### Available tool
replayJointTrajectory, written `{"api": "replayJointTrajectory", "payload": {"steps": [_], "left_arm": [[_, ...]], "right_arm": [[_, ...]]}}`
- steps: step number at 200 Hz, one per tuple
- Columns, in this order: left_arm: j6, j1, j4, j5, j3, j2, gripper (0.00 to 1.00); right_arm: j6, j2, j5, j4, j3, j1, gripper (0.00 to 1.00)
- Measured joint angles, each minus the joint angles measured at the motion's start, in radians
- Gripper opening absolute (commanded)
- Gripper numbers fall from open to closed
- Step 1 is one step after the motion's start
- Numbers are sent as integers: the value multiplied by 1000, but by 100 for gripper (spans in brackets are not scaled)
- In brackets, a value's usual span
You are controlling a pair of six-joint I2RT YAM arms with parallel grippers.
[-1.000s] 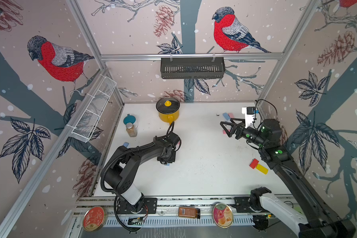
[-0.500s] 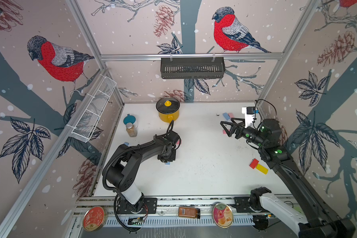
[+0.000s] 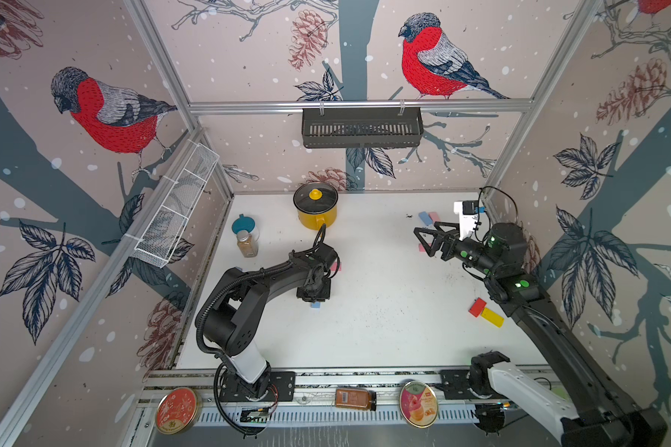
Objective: Assemble the letter t with building blocks
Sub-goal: Assemble the building block at the center of the board.
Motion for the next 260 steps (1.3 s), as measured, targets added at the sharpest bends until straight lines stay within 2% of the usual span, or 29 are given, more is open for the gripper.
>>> {"api": "replayJointTrajectory", "payload": {"steps": [177, 209, 235, 260], "left_arm": [[8, 11, -25, 16, 24, 23, 13], [8, 11, -24, 16, 23, 19, 20], [8, 11, -12, 17, 18, 8, 38], [8, 12, 47, 3, 16, 0, 42]], "right_arm": [[-25, 5, 22, -5, 0, 13, 100], [-26, 6, 23, -6, -1, 18, 100], [-27, 7, 25, -8, -2, 19, 100], [-29, 7, 25, -8, -2, 21, 100]]}}
